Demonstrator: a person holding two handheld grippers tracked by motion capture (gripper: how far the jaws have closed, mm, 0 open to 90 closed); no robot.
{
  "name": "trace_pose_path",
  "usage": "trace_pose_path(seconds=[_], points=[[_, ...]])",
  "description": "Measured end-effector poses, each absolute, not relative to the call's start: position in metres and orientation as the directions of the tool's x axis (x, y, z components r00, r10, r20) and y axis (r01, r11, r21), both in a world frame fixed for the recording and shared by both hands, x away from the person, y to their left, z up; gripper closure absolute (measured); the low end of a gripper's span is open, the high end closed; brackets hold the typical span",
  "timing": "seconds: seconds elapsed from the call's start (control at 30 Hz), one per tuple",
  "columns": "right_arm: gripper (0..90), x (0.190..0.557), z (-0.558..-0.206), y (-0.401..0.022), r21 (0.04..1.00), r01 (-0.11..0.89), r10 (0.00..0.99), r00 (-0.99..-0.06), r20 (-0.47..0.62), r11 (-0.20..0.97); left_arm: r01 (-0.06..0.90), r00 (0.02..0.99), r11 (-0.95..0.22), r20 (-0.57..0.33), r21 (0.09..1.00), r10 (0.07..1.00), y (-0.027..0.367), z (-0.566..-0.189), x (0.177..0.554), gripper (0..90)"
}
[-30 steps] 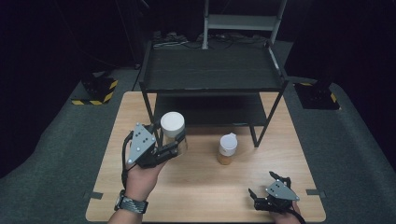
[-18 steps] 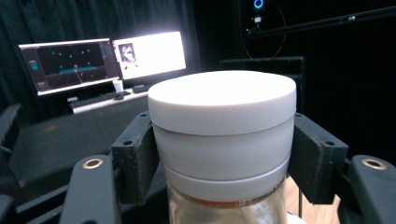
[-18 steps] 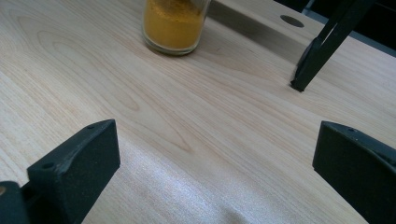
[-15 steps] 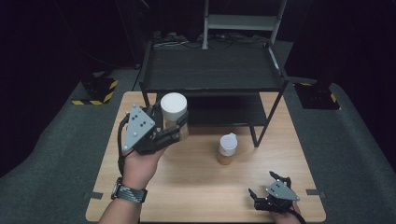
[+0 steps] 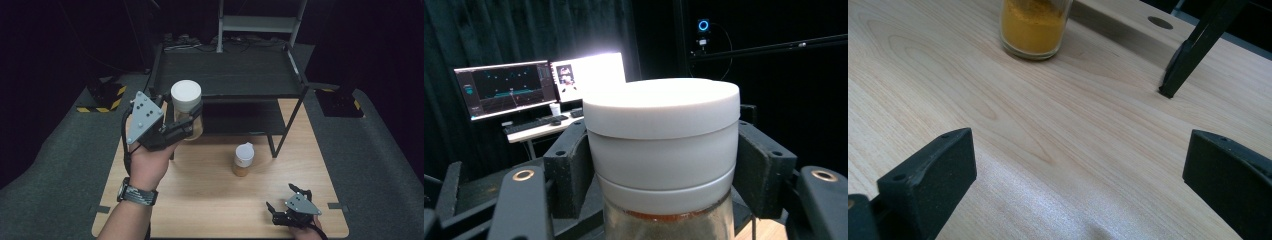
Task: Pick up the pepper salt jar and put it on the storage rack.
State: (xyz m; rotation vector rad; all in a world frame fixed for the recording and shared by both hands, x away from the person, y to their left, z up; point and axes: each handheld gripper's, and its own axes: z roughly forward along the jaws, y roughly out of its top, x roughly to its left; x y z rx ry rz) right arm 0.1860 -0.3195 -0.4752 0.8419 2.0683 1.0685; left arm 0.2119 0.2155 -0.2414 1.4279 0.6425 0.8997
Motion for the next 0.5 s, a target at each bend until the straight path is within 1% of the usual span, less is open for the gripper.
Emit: trace_pose_path(seconds=[0.13,0.23,0.5], points=[[0.0,0.186,-0.475,-0.319,0.854,0.243,0.775,-0.579,-0.252,0.459,-0.138,0.533,-0.074,0.137,0.988,0.835,0.214,-0.238,0.215,33.5],[0.0,0.186,-0.475,-0.32,0.855,0.241,0.775,-0.579,-0.254,0.46,-0.135,0.538,-0.038,0.105,0.99,0.836,0.214,-0.233,0.224,33.5],[0.0,0.186,-0.475,-0.32,0.855,0.238,0.773,-0.581,-0.254,0.461,-0.141,0.523,-0.049,0.116,0.989,0.845,0.204,-0.22,0.238,33.5]])
